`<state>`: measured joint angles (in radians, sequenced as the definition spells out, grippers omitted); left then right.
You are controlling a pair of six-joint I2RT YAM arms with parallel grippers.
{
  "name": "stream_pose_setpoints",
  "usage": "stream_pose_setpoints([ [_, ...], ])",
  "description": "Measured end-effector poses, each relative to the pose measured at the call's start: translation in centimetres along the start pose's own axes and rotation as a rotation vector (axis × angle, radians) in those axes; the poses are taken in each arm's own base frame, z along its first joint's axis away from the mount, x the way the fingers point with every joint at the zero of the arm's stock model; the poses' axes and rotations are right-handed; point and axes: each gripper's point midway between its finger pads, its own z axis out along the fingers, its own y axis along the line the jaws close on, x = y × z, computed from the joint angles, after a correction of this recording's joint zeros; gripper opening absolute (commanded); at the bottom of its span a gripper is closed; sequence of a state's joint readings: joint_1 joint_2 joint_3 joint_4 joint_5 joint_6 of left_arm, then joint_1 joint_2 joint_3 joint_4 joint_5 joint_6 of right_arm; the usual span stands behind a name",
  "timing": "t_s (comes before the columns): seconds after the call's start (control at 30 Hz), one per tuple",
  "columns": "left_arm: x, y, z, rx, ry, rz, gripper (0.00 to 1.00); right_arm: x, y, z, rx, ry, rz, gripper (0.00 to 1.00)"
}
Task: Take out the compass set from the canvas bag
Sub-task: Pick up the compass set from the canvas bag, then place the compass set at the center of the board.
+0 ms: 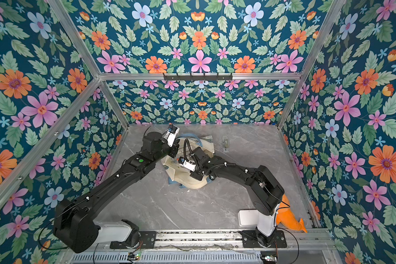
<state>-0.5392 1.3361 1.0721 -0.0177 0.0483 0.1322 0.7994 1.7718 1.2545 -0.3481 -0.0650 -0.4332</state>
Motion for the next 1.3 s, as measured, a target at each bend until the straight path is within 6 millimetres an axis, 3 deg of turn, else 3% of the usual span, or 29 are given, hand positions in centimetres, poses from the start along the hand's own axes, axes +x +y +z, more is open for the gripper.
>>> stream_pose_setpoints([
  [0.13, 0.0, 0.0, 0.0, -0.003, 0.001, -0.002, 0.00, 1.3, 0.7, -3.2, 0.005, 0.013, 0.098, 0.07],
  [0.4, -0.1, 0.2, -0.1, -0.010, -0.001, -0.008, 0.00, 0.8, 1.5, -12.6, 0.000, -0.143, 0.286, 0.04],
  [0.53, 0.0, 0.2, 0.0, -0.010, 0.002, -0.021, 0.00, 0.0, -1.2, -16.5, 0.049, -0.254, 0.380, 0.02],
  [0.7, 0.0, 0.2, 0.0, -0.009, 0.002, -0.028, 0.00, 0.1, -4.1, -19.0, 0.073, -0.329, 0.480, 0.00],
  [0.83, 0.0, 0.2, 0.0, -0.009, 0.002, -0.028, 0.00, 1.7, -8.8, -20.7, 0.142, -0.393, 0.636, 0.00],
  [0.93, 0.0, 0.2, 0.0, -0.009, 0.002, -0.028, 0.00, 3.6, -12.9, -20.9, 0.183, -0.438, 0.784, 0.00],
  [1.03, 0.0, 0.2, 0.0, -0.009, 0.002, -0.028, 0.00, 6.3, -16.8, -19.3, 0.212, -0.428, 0.929, 0.00],
  [1.13, 0.0, 0.1, 0.0, -0.008, 0.001, -0.029, 0.00, 8.8, -20.3, -16.1, 0.206, -0.382, 1.058, 0.00],
  [1.3, 0.0, 0.0, 0.0, 0.000, -0.001, -0.031, 0.00, 12.5, -24.2, -10.8, 0.196, -0.299, 1.190, 0.00],
])
